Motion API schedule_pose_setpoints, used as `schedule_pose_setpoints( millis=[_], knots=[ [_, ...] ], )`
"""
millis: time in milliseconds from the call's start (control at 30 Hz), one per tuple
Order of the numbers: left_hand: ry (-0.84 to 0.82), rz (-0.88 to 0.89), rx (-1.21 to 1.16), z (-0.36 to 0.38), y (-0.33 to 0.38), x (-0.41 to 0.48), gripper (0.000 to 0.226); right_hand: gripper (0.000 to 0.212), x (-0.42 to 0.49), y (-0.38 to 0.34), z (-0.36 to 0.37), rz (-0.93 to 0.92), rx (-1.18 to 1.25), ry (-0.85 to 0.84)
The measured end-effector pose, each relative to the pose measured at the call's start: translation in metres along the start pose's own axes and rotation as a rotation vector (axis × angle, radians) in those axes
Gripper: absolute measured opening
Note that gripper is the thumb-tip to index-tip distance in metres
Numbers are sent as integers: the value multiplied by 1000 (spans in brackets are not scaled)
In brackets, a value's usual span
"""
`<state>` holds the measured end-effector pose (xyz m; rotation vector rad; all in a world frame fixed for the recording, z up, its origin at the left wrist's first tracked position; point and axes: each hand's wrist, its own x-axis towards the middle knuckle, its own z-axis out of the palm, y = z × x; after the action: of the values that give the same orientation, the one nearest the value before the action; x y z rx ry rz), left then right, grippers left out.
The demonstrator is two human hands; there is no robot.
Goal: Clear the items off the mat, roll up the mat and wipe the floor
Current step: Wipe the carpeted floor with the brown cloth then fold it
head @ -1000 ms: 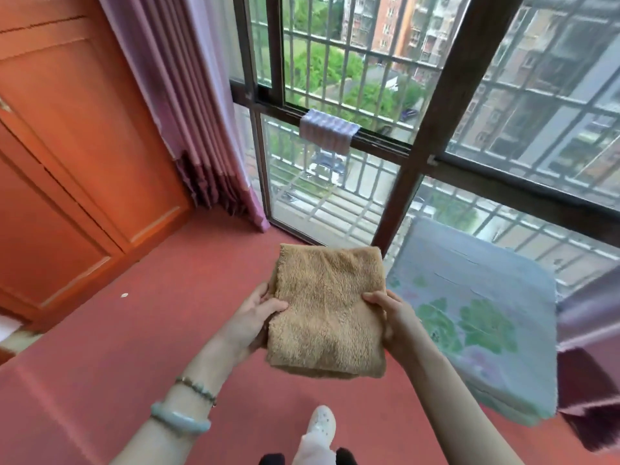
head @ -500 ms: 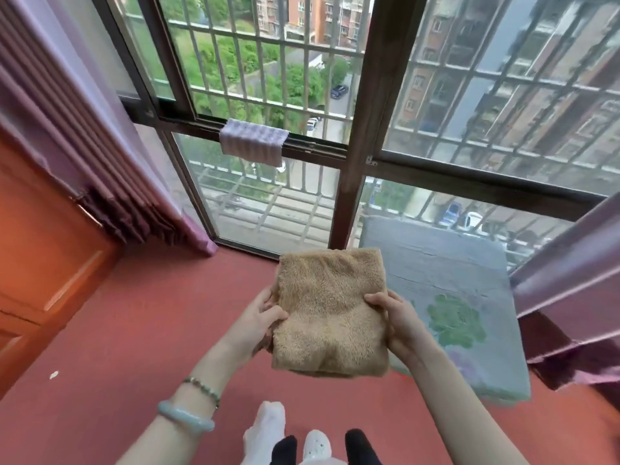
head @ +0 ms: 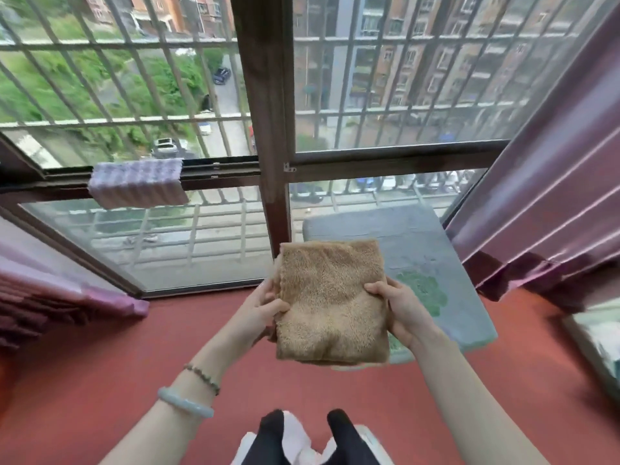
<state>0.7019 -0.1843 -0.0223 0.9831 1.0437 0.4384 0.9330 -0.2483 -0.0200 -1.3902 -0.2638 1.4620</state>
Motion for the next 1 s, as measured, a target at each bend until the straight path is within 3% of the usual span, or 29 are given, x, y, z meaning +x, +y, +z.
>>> schedule_pose_setpoints(
  millis=[267, 667, 1000],
  knots=[
    [-52, -38, 69, 36, 10, 61, 54, 17, 38, -28, -45, -15, 26, 78],
    [155, 0, 0, 152, -12, 160, 62, 14, 140, -86, -162, 77, -95, 34],
    [344, -110, 27, 188, -60, 263, 57, 15, 248, -58, -222, 40, -576, 90]
  ],
)
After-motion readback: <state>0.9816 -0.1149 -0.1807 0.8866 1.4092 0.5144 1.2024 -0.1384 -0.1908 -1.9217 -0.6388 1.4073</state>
